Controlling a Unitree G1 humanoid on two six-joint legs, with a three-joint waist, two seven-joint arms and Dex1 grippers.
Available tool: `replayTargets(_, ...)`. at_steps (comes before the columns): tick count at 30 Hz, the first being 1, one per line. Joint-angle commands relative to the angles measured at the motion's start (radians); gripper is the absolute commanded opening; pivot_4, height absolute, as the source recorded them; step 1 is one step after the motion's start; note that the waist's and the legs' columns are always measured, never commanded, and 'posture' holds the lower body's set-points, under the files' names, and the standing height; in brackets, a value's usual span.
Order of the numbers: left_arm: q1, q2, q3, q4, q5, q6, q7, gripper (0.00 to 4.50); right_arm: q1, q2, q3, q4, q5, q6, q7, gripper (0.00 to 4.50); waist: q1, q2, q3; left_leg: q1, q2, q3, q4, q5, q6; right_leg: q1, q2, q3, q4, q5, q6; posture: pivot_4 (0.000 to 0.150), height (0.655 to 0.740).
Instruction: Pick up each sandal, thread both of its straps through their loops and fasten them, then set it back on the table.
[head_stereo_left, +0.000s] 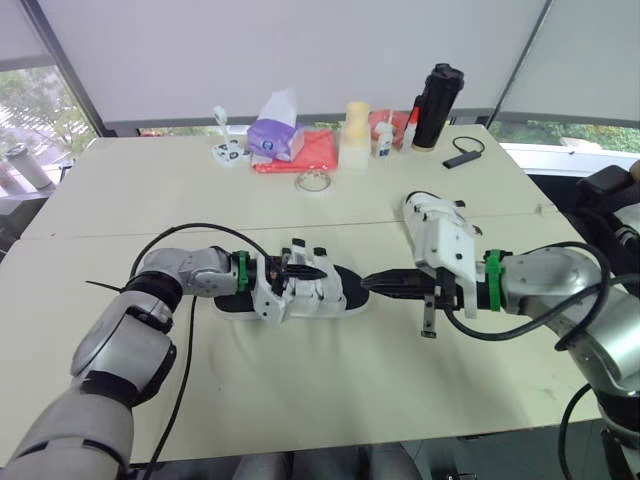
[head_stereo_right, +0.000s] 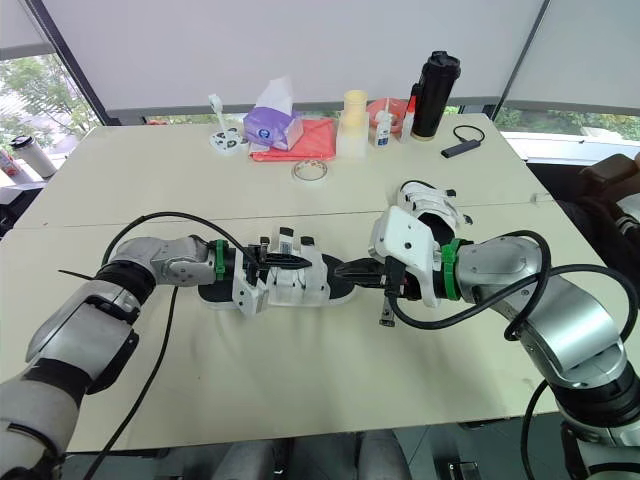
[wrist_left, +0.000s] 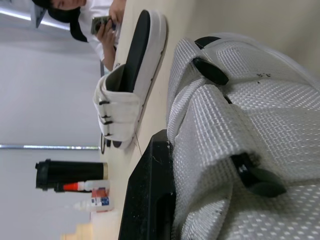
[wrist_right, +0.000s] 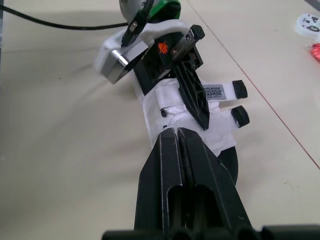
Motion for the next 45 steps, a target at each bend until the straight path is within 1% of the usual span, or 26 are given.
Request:
replayTargets(1,-0.038,0.000,0.038,0.061,-0.050,0.205,0.022,0.01,-0.045,-0.005,0.005,-0.030,0.019,0.012,-0.012,0.00,0.000,0.000,0.000,0.000,0.000,0.000,0.000,0.000,0.000,0.000,0.000,0.000,0.000,0.000,0.000,0.150,0.7400)
replayTargets(3,-0.047,-0.013,0.073,0.094,-0.104,0.326,-0.003,0.01,-0.056,-0.002,0.015,-0.025,0.020,0.014,-0.017,0.00,-0.001,0.000,0.000,0.000,0.000,0.000,0.001,0.000,0.000,0.000,0.000,0.000,0.001,-0.001,0.001,0.150,0.7400)
replayTargets(7,-0.065,-0.023,0.104,0.114,-0.148,0.564,0.005,0.01,-0.058,0.003,0.041,-0.008,0.008,-0.008,-0.019,0.00,-0.008,0.000,0.000,0.000,0.001,0.000,0.001,0.000,0.000,0.000,0.000,-0.001,0.002,-0.001,0.002,0.150,0.7400)
replayTargets(12,-0.070,-0.039,0.117,0.120,-0.183,0.756,0.019,0.01,-0.047,0.008,0.059,-0.003,-0.003,-0.031,-0.026,0.00,-0.007,-0.001,0.000,0.000,0.000,0.000,0.001,0.000,0.001,-0.001,0.000,-0.001,0.002,0.000,0.000,0.150,0.7400)
replayTargets(14,-0.079,-0.073,0.133,0.153,-0.206,0.941,0.011,0.01,-0.033,0.015,0.072,-0.001,-0.015,-0.051,-0.029,0.00,-0.005,-0.001,0.000,0.000,0.000,0.000,0.001,0.000,0.001,-0.001,0.000,-0.001,0.002,0.000,0.000,0.150,0.7400)
replayTargets(16,-0.084,-0.093,0.143,0.167,-0.227,1.045,0.003,0.01,-0.025,0.019,0.080,0.000,-0.023,-0.063,-0.031,0.00,-0.006,-0.001,0.001,0.000,0.000,0.000,0.001,0.000,0.001,0.000,0.000,-0.001,0.002,-0.001,0.001,0.150,0.7400)
replayTargets(22,-0.101,-0.121,0.153,0.158,-0.261,1.174,0.018,0.01,-0.012,0.023,0.095,0.017,-0.039,-0.098,-0.027,0.00,-0.010,-0.001,0.001,0.000,0.000,0.000,0.001,0.000,0.001,-0.001,0.001,0.000,0.003,-0.001,0.001,0.150,0.7400)
replayTargets(29,-0.104,-0.127,0.153,0.156,-0.291,1.211,0.028,0.01,-0.009,0.031,0.103,0.021,-0.042,-0.109,-0.031,0.00,-0.010,-0.001,0.001,0.000,0.000,0.000,0.001,0.000,0.001,-0.001,0.001,0.000,0.003,0.000,0.000,0.150,0.7400)
replayTargets(39,-0.142,-0.194,0.148,0.184,-0.314,1.276,0.015,0.01,-0.011,0.037,0.109,0.022,-0.050,-0.106,-0.031,0.00,0.000,-0.002,0.001,0.000,-0.001,0.000,0.001,0.000,0.001,0.000,0.000,0.000,0.002,0.000,0.000,0.150,0.7400)
replayTargets(45,-0.146,-0.204,0.156,0.194,-0.323,1.285,0.000,0.01,-0.013,0.037,0.111,0.020,-0.051,-0.101,-0.031,0.00,0.000,-0.002,0.001,0.000,-0.002,-0.001,0.001,0.000,0.001,0.000,0.000,0.000,0.002,0.000,0.001,0.150,0.7400)
